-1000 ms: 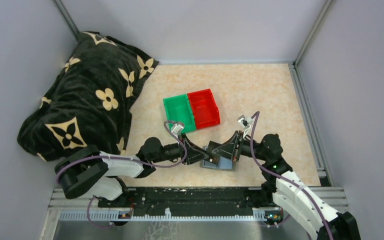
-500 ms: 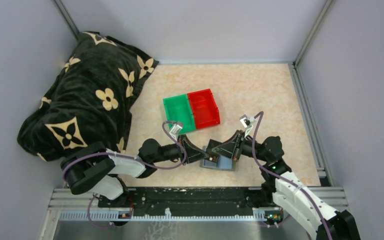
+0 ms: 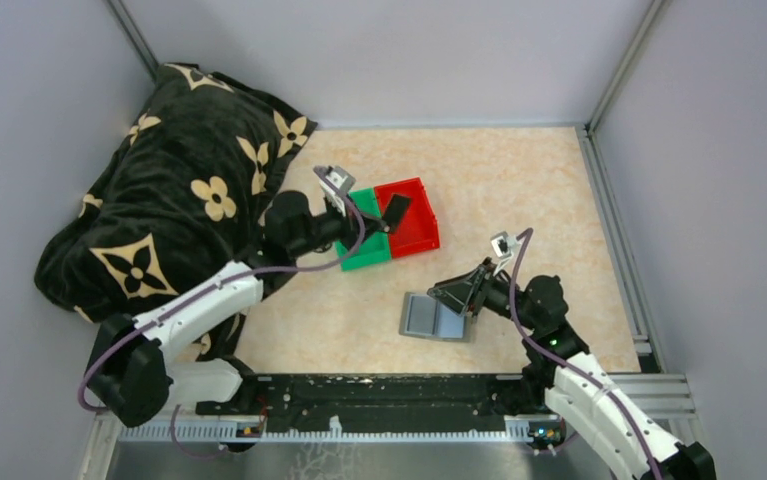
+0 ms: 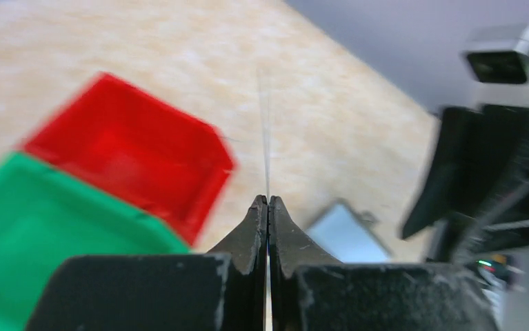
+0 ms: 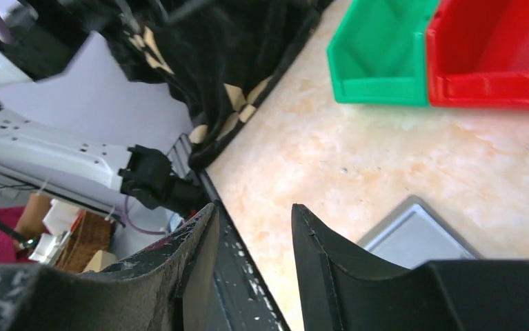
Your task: Take the credit cards out of the card holder
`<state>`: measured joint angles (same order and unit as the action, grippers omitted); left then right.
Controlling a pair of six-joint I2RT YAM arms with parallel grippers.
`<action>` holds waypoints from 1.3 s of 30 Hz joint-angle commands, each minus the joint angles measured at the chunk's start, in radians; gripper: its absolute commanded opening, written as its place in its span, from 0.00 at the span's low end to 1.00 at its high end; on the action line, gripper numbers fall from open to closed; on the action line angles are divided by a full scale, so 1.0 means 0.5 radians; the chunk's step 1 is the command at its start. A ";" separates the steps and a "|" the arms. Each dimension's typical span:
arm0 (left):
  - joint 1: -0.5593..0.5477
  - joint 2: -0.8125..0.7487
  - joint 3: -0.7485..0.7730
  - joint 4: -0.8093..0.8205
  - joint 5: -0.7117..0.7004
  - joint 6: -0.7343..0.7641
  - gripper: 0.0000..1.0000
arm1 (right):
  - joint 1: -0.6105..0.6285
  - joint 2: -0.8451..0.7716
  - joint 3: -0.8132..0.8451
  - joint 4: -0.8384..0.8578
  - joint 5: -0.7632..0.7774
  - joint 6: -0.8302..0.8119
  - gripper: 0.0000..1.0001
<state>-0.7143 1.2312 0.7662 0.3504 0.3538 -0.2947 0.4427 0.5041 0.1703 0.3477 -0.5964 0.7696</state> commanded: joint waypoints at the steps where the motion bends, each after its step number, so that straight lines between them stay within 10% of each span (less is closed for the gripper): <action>1: 0.225 0.087 0.285 -0.591 0.037 0.672 0.01 | -0.002 0.015 0.081 -0.149 0.122 -0.138 0.43; 8: 0.500 0.354 0.615 -1.036 0.254 1.413 0.00 | -0.002 0.103 0.039 -0.107 0.118 -0.156 0.42; 17: 0.865 0.737 0.872 -1.272 0.560 1.663 0.00 | -0.001 0.321 0.037 0.037 -0.026 -0.136 0.42; 39: 0.889 1.433 1.355 -1.764 0.605 2.184 0.00 | -0.002 0.454 0.073 -0.060 -0.072 -0.208 0.41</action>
<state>-0.2729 1.9099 1.3945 -0.4931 0.6479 0.7441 0.4427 0.7101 0.1635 0.2813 -0.6228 0.6888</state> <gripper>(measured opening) 0.006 0.415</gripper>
